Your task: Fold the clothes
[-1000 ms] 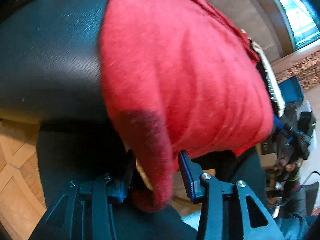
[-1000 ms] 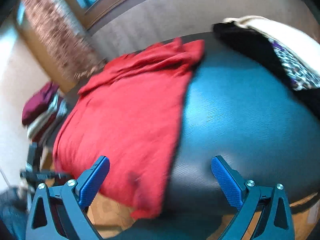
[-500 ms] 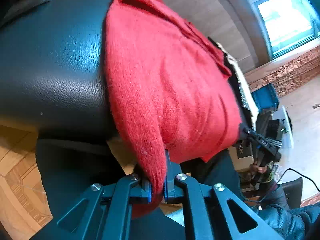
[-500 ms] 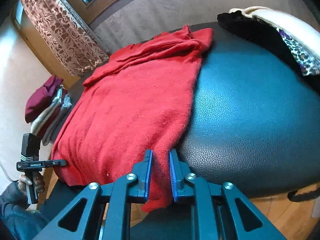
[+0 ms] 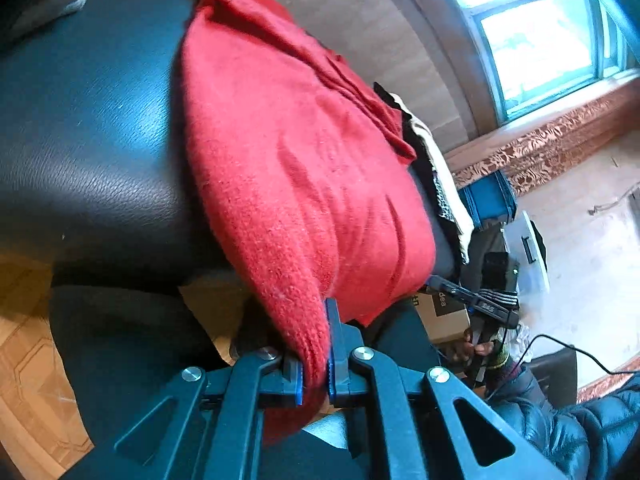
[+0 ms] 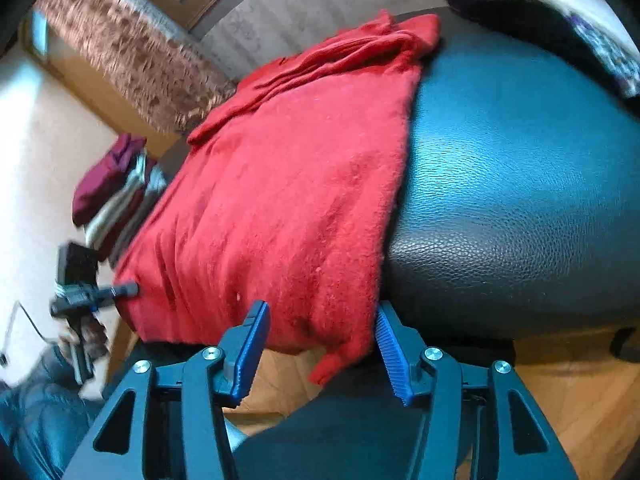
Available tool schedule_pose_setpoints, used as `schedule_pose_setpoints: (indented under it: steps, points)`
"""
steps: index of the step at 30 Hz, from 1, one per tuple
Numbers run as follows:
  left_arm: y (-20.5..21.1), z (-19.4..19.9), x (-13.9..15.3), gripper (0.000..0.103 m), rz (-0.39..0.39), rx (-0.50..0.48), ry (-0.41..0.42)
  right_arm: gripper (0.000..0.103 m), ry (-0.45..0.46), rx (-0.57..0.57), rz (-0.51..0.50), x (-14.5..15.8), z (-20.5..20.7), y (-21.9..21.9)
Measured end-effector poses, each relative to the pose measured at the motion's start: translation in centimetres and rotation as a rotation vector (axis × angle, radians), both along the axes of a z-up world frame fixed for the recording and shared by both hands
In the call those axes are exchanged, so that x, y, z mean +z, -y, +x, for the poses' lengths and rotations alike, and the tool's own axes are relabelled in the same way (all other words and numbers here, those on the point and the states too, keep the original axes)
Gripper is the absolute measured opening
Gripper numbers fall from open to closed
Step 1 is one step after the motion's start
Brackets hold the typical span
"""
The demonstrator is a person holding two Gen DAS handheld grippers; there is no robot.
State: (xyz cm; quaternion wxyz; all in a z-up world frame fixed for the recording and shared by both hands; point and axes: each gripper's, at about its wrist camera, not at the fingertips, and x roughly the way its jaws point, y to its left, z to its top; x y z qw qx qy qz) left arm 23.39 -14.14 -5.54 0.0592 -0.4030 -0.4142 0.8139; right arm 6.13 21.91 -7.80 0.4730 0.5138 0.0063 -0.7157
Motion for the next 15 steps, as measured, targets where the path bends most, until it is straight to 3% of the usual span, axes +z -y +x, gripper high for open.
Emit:
schedule_pose_setpoints:
  steps: [1, 3, 7, 10, 12, 15]
  points:
    - [-0.1, 0.0, 0.1, 0.006, 0.000, -0.007, -0.004, 0.043, 0.008, 0.004, 0.028, -0.2, 0.1, 0.1]
    - [-0.1, 0.0, 0.2, 0.006, -0.001, -0.017, -0.010, 0.009, 0.058, 0.007, 0.072, -1.3, -0.1, 0.4]
    - [0.4, 0.2, -0.3, 0.006, 0.009, -0.017, 0.013, 0.013, 0.161, -0.057, 0.030, -3.8, -1.1, 0.4]
    - [0.9, 0.6, -0.1, 0.006, 0.040, -0.017, 0.000, 0.013, 0.174, -0.057, 0.019, -4.4, -0.6, 0.8]
    - [1.4, 1.1, 0.6, 0.006, 0.083, -0.009, -0.041, 0.012, 0.210, -0.060, -0.012, -4.0, -0.4, 0.6]
    - [2.2, 1.5, 2.3, 0.006, 0.109, 0.006, -0.100, 0.010, 0.254, -0.044, -0.141, -1.4, -0.5, 0.3]
